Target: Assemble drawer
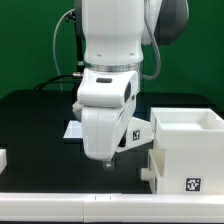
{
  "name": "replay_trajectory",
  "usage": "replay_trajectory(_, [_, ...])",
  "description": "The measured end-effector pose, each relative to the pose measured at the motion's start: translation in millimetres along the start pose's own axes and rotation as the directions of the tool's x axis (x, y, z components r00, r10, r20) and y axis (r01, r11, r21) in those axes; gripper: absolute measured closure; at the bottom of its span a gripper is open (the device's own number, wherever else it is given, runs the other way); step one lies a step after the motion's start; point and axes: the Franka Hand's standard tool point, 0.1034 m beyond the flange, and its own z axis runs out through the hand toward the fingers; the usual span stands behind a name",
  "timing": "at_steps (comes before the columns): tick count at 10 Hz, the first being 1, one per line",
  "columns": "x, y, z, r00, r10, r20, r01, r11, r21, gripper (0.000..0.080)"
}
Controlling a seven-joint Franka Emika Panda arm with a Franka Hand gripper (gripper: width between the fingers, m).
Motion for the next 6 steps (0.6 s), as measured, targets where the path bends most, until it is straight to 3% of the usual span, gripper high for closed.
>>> replay_trajectory(2, [0.0, -0.2, 0.4, 1.0, 0.0, 0.0, 0.0, 1.0, 0.001, 0.0151])
replay_trajectory(3, [0.5, -2.1, -2.0, 0.999, 0.04, -0.002, -0.04, 0.999, -0.01, 0.0151])
replay_trajectory(4, [-1.6, -16.7, -10.5, 0.995, 0.098, -0.005, -0.098, 0.995, -0.03, 0.0151])
replay_trajectory(5, [-8.1, -37.1, -19.8, 0.991, 0.135, 0.004, -0.135, 0.99, -0.029, 0.0151])
replay_trajectory(6, [-12.4, -42.3, -37.6, 0.982, 0.189, 0.003, -0.188, 0.981, -0.048, 0.0151])
